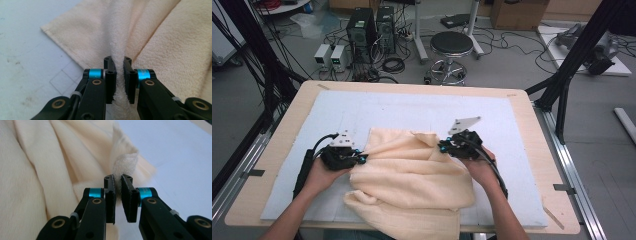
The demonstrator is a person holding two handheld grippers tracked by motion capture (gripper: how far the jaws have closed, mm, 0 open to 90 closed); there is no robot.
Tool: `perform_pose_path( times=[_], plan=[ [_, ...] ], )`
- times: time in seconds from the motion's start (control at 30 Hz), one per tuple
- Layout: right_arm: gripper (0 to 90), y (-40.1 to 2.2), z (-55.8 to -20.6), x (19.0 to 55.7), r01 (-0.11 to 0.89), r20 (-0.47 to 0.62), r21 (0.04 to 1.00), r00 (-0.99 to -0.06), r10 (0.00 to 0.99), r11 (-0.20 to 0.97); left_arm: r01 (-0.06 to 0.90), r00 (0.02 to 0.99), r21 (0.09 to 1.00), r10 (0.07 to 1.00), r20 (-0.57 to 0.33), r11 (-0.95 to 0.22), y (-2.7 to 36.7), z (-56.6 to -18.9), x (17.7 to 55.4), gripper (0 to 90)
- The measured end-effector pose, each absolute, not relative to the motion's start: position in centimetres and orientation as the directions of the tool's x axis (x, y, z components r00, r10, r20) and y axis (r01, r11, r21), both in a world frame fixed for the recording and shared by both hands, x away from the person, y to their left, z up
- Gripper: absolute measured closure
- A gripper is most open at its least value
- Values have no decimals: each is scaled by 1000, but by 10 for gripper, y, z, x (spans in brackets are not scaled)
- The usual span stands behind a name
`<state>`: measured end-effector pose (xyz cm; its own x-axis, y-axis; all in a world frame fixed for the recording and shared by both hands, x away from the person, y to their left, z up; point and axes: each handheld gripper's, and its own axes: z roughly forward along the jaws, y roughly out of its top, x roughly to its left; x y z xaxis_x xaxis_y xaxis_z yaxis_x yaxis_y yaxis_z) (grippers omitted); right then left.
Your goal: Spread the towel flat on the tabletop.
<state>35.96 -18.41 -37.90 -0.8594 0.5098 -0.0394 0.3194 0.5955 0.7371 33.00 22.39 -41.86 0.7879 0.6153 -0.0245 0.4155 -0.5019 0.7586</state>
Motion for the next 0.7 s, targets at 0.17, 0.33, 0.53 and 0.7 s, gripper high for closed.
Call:
perform_pose_path(
  times=[0.17,0.33,0.53,0.7],
  plan=[
    [843,-228,-395,350,425,18,735,-791,612,528,432,794,728,607,-27,-533,222,-429,322,810],
    [710,-238,-398,344,436,60,756,-788,613,487,416,799,758,600,-40,-503,223,-419,324,601],
    [617,-203,-386,352,309,-50,780,-836,546,544,392,782,805,622,-37,-445,226,-402,332,529],
    [663,-170,-372,350,160,-138,809,-883,448,566,401,771,799,636,-30,-449,222,-402,344,606]
  ],
)
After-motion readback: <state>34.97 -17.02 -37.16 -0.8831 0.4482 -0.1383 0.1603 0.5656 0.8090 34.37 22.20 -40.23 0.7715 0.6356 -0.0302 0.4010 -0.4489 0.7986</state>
